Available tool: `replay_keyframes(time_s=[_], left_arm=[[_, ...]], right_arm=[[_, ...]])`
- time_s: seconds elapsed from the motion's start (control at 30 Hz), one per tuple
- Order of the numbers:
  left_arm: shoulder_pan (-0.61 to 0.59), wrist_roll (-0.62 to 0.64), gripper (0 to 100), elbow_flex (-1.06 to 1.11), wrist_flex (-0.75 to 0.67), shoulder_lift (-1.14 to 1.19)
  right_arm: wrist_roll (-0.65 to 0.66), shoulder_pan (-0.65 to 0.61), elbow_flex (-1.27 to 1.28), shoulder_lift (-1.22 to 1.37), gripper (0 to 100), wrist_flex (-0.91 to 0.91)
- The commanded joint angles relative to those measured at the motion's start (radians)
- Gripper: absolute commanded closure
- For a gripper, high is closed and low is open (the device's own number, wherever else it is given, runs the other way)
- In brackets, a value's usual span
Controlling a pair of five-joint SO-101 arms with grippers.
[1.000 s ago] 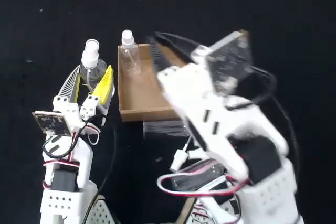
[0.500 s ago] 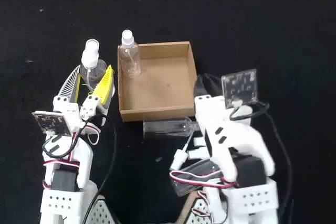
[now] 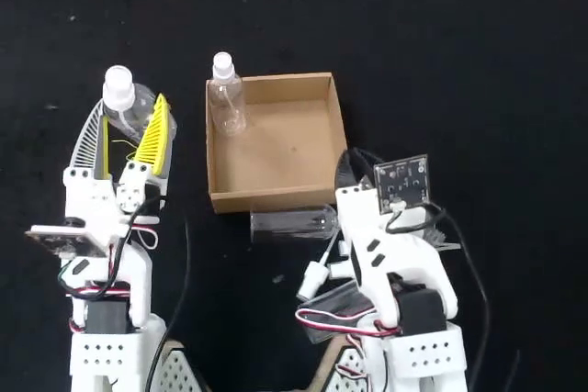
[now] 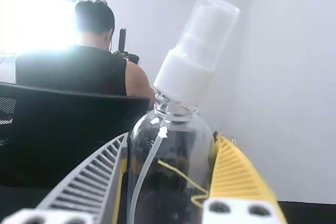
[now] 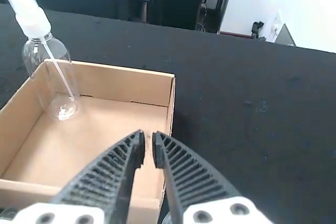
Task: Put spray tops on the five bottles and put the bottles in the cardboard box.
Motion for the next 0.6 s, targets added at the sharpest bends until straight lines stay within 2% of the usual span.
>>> replay_keyframes(time_s=[0.0, 0.13, 0.33, 0.43, 0.57], left_arm=[[-0.016, 0.005, 97, -0.019, -0.094, 0.086], [-0.016, 0.003, 97, -0.14, -0.203, 0.293], [-0.007, 0.003, 97, -0.312, -0.222, 0.741], [0.018, 0.003, 97, -0.295, -0.347, 0.835], [0.096, 0.003, 97, -0.208, -0.496, 0.841]], right_arm=[[0.006, 0.012, -0.004, -0.027, 98.6, 0.011], [0.006, 0.012, -0.002, -0.028, 98.6, 0.011], [0.012, 0.02, -0.001, -0.03, 98.6, 0.006], [0.011, 0.02, 0.013, -0.03, 98.6, 0.0], [0.014, 0.02, 0.064, -0.03, 98.6, -0.08]])
